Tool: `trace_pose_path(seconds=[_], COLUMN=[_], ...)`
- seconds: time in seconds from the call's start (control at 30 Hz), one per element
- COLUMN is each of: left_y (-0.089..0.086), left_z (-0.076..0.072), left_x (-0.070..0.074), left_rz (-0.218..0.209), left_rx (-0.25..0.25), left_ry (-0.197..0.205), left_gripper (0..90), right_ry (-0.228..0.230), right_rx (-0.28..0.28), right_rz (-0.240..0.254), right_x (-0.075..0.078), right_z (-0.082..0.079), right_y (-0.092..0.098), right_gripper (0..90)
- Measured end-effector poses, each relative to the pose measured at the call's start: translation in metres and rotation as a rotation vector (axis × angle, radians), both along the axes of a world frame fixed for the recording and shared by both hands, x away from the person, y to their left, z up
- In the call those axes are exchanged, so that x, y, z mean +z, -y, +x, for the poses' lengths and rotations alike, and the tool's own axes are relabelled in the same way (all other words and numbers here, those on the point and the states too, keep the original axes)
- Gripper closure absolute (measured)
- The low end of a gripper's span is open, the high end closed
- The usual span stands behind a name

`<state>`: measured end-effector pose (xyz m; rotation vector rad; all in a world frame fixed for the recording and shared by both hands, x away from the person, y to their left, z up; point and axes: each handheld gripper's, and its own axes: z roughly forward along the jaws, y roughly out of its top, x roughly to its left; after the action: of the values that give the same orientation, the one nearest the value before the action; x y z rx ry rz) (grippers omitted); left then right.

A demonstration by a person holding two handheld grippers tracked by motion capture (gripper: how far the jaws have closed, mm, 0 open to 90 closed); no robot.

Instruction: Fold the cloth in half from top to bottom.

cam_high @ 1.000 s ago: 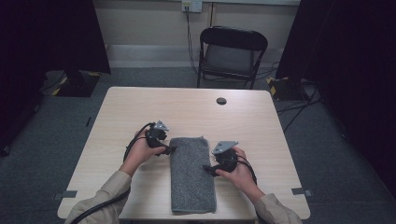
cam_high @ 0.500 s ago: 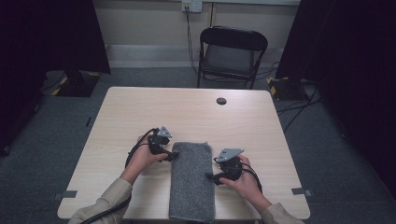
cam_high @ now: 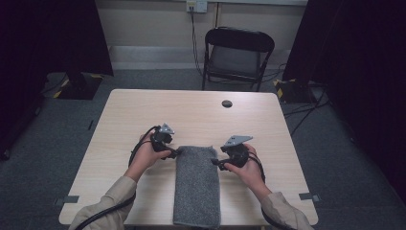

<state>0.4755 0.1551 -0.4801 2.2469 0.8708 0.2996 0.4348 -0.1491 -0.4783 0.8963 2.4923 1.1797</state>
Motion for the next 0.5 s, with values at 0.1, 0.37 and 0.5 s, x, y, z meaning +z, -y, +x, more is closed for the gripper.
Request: trace_pose_path(seconds=[0.1,0.37,0.5], left_y=[-0.001,0.000,0.000], left_z=[0.002,0.004,0.004], left_x=[-0.001,-0.005,-0.005], left_rz=[0.011,0.020,0.016], left_rx=[-0.013,-0.043,-0.060], left_ry=[-0.008,-0.016,-0.021], left_gripper=[34.2,46.2,51.2], right_ry=[0.010,0.015,0.007], right_rx=[-0.001,-0.018,-0.027], right_rz=[-0.007,-0.032,-0.031], right_x=[0.000,-0.008,-0.013], right_z=[0.008,0.026,0.033], right_y=[-0.004,-0.016,-0.018], right_gripper=[36.5,46.1,47.8])
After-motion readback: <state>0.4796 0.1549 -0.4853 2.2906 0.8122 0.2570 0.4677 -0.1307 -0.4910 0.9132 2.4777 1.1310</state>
